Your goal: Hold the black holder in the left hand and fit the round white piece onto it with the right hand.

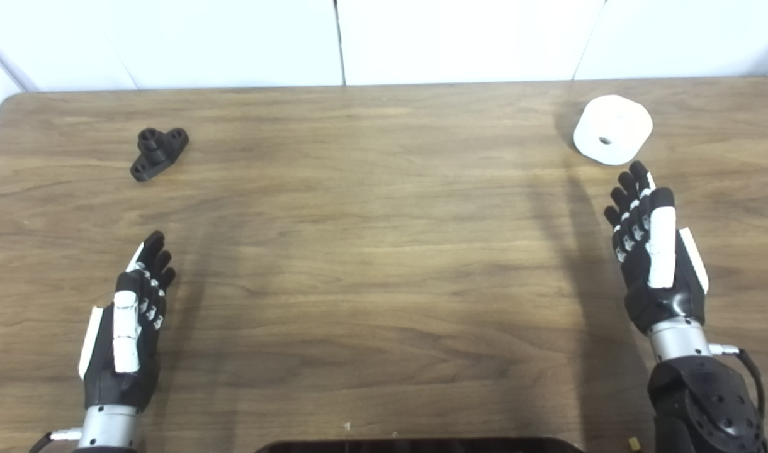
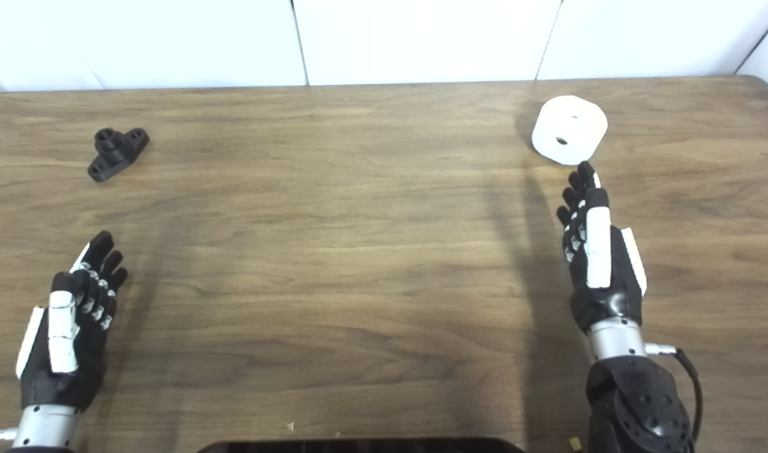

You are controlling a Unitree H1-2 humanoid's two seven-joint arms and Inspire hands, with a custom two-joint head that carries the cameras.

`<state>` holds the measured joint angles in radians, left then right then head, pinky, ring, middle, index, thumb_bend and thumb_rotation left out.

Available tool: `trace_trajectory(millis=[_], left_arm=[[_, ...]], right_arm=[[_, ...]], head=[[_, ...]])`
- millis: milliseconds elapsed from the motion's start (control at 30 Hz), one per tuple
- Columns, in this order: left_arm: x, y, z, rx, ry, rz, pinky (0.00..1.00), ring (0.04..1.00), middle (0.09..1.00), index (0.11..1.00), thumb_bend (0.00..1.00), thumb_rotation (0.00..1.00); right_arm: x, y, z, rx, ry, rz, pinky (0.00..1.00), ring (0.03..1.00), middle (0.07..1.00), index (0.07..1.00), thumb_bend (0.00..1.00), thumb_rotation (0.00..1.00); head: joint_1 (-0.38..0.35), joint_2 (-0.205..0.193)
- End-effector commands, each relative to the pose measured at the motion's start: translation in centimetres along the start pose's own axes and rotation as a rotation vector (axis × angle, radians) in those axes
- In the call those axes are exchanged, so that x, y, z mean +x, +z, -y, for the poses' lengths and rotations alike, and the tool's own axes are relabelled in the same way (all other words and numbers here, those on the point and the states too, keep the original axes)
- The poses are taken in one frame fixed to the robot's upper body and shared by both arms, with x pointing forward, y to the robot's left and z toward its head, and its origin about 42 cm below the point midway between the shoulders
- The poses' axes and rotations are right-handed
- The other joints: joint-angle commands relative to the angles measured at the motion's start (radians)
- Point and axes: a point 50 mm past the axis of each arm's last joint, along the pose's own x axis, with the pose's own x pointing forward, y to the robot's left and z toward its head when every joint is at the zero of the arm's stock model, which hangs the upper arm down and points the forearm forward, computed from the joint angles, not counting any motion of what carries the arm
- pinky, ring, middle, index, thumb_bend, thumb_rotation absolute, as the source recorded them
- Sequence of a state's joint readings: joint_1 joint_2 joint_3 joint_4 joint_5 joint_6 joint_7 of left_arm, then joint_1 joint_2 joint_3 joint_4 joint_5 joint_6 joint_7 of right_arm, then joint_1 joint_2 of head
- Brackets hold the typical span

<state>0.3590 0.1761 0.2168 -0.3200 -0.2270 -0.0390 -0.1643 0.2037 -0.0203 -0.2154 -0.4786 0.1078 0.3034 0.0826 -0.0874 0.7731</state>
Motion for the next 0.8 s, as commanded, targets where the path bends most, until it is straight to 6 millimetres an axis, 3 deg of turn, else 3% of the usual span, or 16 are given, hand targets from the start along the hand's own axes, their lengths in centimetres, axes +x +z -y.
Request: trace_trajectory(millis=[0, 433, 633, 767], left_arm=[[0.6, 1.2, -0.2, 0.021, -0.009, 0.065, 1.00, 1.000, 1.000, 0.957, 0.53, 1.00], [0.2, 1.3, 0.5, 0.006, 0.001, 0.056, 1.00, 1.000, 1.000, 0.960, 0.56, 0.99], [-0.3, 0.9, 1.4, 0.017, 0.000, 0.054, 1.00, 1.000, 1.000, 0.954, 0.56, 0.99], [-0.8, 0.4, 2.4, 0.020, 0.000, 0.046, 1.00, 1.000, 0.999, 0.946, 0.53, 1.00]], right_arm=[[-4.4, -1.6, 1.5, -0.040, -0.022, -0.071, 1.00, 1.000, 1.000, 1.000, 0.54, 1.00], [-4.5, -1.4, 2.1, -0.057, -0.024, -0.074, 1.00, 1.000, 1.000, 1.000, 0.56, 1.00], [-4.7, -2.0, 3.0, -0.072, -0.005, -0.063, 1.00, 1.000, 1.000, 1.000, 0.53, 1.00], [-4.9, -2.5, 3.8, -0.074, 0.000, -0.064, 1.00, 1.000, 1.000, 1.000, 0.54, 1.00]], head=[[0.000, 0.003], [0.049, -0.002], [0.145, -0.057], [0.238, -0.116]])
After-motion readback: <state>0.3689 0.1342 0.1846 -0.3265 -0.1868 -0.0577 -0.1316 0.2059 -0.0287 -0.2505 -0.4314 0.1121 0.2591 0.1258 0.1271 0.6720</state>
